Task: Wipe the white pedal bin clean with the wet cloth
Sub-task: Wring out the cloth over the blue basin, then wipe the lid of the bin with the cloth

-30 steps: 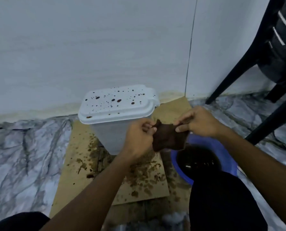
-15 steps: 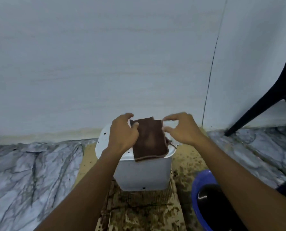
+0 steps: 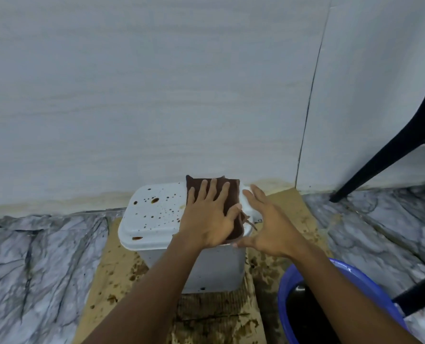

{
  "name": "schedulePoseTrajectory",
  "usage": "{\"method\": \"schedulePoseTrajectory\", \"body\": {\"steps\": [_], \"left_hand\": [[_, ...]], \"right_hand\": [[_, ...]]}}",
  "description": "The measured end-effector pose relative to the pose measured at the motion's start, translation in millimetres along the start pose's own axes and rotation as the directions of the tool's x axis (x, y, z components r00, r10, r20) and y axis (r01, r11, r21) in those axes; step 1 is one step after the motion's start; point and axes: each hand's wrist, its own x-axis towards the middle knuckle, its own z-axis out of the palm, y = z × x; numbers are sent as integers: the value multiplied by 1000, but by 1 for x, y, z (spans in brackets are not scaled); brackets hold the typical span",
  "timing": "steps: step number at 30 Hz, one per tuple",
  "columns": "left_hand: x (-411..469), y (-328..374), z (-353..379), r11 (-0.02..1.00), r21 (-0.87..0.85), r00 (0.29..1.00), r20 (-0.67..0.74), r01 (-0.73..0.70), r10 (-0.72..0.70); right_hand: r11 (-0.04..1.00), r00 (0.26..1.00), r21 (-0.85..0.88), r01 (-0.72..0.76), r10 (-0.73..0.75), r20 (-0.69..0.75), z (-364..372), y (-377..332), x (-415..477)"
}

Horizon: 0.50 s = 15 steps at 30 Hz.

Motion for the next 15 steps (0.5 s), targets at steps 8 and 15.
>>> {"method": "schedulePoseTrajectory", "body": {"steps": [8, 15], "left_hand": [[-35, -63, -7, 996, 10, 994, -59, 88, -87], [12, 1, -3, 999, 12, 999, 0, 33, -33]], "right_hand": [[1000, 1000, 22, -17, 17, 18, -4, -4, 1], [997, 999, 74, -16, 18, -27, -3, 0, 1]]}}
